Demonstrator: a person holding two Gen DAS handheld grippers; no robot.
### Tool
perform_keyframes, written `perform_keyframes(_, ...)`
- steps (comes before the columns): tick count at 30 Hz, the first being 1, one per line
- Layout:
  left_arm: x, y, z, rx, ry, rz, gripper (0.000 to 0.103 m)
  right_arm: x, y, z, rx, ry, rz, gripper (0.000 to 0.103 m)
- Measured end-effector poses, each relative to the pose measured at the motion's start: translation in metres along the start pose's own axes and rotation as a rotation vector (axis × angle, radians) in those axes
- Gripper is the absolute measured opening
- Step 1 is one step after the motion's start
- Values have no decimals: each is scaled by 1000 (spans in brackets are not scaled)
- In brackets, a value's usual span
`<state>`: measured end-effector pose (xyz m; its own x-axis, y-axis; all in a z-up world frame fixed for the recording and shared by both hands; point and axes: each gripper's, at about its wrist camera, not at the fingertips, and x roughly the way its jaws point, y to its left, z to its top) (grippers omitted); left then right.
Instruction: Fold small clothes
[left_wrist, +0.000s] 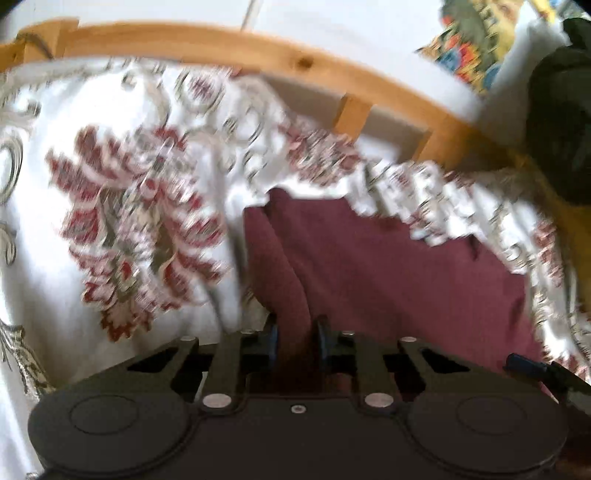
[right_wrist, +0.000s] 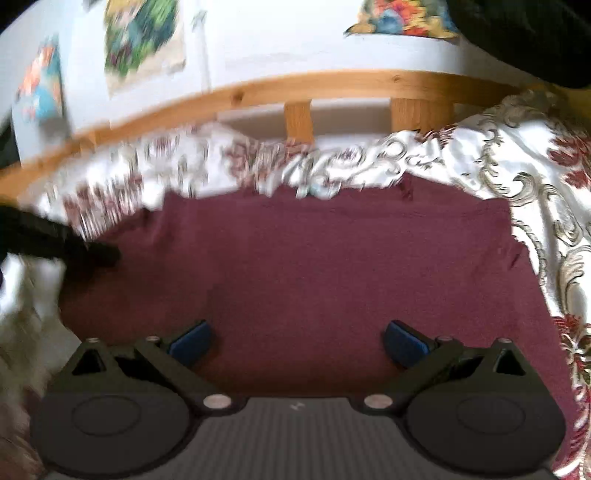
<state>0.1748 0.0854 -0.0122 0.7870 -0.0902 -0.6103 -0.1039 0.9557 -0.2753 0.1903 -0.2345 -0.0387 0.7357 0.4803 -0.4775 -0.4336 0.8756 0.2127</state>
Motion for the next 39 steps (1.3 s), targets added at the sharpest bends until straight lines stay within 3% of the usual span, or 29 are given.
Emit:
perform_keyframes(7,-20,-78,28,143,-60,-119,17,-37,-41,35,94,-94,-111,103)
perform_keyframes(11,-3,-133,30,232,-11,-202,15,-47,-74,45,143,-132,-195,103)
perform_keyframes(14,18,-169,14,326,41,-242,11,-52,-96,50,191,-157,-255,103)
perform_keyframes(18,42,-184,-10,369,110,-265,8,-57,-120,50,242,-175,-314,103)
perform_keyframes(21,46,-182,-16,359,106,-280,9,-51,-126,47,263,-156,-315,103)
perform_keyframes(24,39,-178,-18,338,115,-347,38,-41,-124,43,240,-133,-297,103)
perform_keyframes(26,33,-184,-19,374,104,-380,66,-32,-119,40,203,-116,-292,103)
perform_keyframes(28,20,-188,-20,408,76,-403,82,-25,-113,36,163,-91,-303,103)
perform_keyframes(32,-9,-187,-23,418,-14,-454,98,-19,-106,30,135,-79,-291,103)
perform_keyframes(35,-30,-182,-24,430,-91,-460,101,-19,-103,28,145,-90,-260,103)
perform_keyframes(39,-46,-170,-26,423,-172,-302,102,-20,-100,27,208,-141,-142,103)
